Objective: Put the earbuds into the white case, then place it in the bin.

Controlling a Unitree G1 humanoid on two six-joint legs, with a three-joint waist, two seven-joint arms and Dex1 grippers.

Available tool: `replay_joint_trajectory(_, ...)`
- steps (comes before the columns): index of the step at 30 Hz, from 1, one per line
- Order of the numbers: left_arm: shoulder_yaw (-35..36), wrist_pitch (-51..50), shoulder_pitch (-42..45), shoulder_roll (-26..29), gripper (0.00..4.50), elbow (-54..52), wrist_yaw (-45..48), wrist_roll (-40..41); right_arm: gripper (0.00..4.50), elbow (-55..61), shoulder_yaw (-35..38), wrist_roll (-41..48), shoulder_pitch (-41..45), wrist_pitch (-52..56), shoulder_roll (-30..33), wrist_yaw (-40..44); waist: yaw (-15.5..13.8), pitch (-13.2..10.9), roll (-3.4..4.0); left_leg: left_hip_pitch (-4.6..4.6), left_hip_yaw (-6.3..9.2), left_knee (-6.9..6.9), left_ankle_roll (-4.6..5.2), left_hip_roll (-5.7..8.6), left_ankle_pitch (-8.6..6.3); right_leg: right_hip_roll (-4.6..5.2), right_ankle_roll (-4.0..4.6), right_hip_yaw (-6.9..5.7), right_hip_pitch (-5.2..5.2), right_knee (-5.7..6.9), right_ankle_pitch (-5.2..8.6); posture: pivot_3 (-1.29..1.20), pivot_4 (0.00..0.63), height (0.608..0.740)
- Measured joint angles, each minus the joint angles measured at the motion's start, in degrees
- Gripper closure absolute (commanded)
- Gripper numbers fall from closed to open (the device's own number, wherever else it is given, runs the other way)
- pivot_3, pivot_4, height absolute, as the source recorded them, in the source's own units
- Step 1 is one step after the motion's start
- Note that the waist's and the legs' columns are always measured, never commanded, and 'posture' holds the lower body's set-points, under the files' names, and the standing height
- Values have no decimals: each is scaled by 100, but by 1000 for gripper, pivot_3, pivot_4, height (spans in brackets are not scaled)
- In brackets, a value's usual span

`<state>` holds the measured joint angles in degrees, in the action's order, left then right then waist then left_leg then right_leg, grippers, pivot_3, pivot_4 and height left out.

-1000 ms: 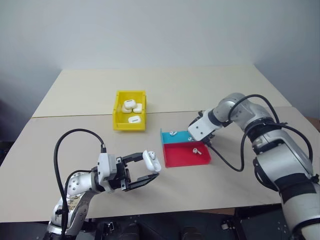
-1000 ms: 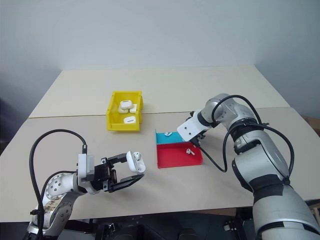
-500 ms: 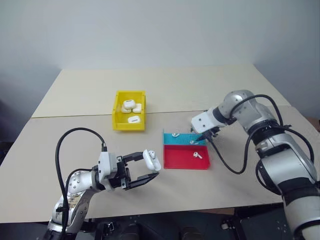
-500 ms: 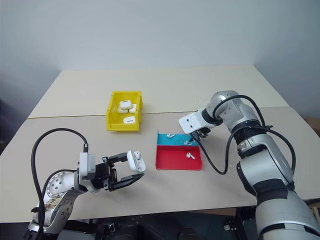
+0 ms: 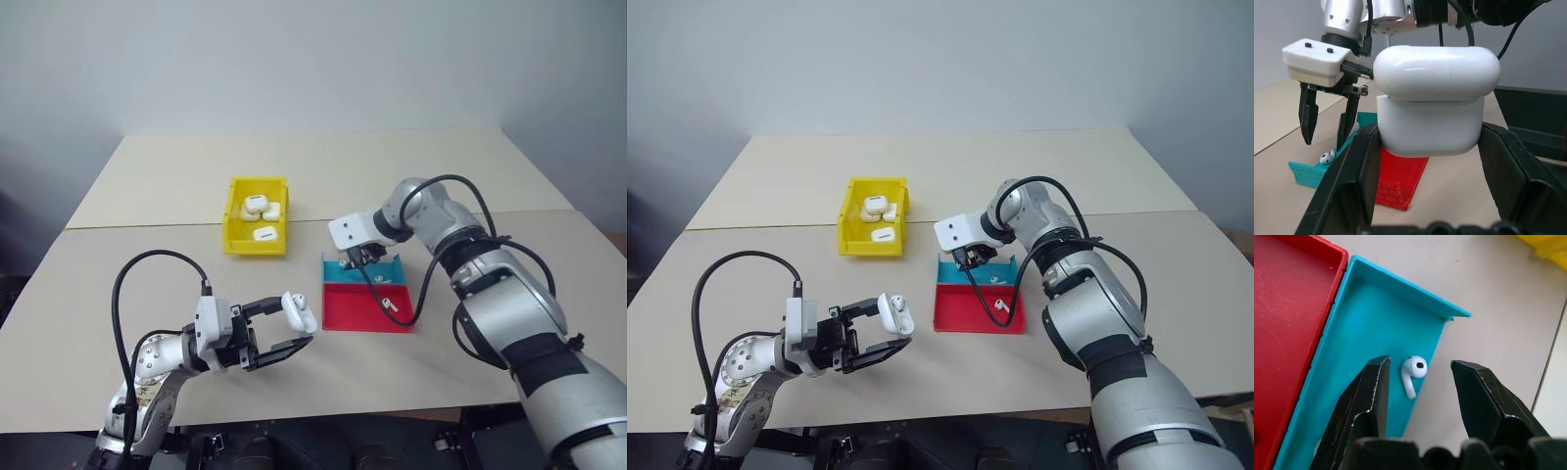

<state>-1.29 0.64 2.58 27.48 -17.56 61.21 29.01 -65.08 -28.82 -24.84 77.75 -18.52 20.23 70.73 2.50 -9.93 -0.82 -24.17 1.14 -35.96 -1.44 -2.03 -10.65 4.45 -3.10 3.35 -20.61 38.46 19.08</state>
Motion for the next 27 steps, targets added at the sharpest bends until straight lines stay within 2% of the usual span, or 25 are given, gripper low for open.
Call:
replay_joint_trajectory(18, -5, 0, -138, 7, 1775, -61, -165, -66, 2060, -761, 9, -314, 78, 57, -301, -447, 12, 0, 1, 0, 0, 1, -5, -1, 3, -2, 0, 1, -8, 12, 0, 0, 150, 740)
replay_joint_trajectory(27, -5, -2, -143, 36, 1775, -107, -207, -67, 2060, -820, 26, -311, 108, -82, -275, -51, 12, 0, 1, 0, 0, 1, -6, -1, 3, -2, 0, 1, -8, 13, 0, 0, 150, 740)
